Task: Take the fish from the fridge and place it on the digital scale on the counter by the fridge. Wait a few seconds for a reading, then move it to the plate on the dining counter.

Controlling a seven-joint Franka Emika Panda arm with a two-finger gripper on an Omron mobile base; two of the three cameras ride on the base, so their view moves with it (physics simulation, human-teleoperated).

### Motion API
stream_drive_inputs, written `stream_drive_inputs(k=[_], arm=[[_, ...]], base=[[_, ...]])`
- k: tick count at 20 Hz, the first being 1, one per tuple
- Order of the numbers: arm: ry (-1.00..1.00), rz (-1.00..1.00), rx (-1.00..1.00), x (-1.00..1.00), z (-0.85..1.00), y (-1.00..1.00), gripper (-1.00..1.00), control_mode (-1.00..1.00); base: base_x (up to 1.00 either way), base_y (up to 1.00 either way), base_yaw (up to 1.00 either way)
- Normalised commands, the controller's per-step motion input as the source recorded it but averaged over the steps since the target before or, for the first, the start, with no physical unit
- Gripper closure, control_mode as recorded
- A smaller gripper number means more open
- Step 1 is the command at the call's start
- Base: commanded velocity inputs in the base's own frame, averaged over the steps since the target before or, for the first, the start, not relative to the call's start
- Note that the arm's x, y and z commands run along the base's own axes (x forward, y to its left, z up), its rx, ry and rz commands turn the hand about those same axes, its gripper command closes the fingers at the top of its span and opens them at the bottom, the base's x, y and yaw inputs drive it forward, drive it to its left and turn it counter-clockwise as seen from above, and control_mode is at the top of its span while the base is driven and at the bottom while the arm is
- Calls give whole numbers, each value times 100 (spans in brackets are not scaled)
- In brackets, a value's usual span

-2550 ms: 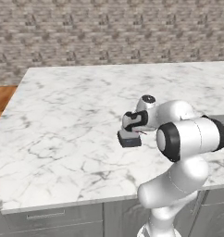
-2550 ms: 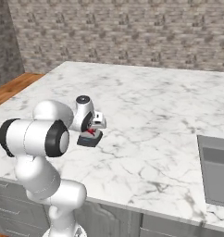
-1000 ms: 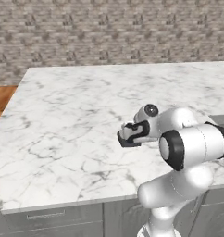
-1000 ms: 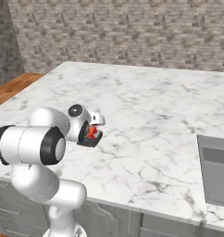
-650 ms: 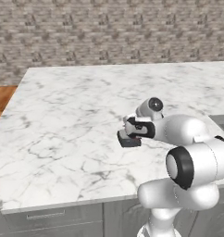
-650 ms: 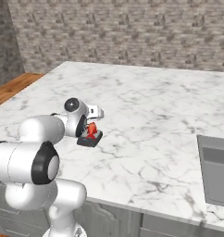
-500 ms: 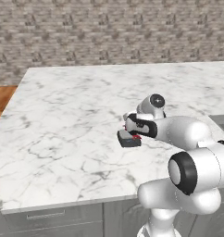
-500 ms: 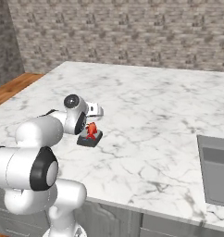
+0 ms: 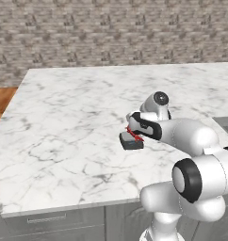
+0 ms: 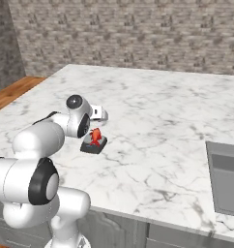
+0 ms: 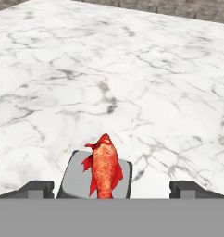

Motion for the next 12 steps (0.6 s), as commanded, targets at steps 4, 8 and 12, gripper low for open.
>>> stream_drive_inputs(k=[4,8,12], arm=[[0,0,0,0,0,0,-100,-100],[0,0,0,0,0,0,-100,-100],[0,0,0,0,0,0,-100,-100]], base=[[0,0,0],[0,0,0],[0,0,0]])
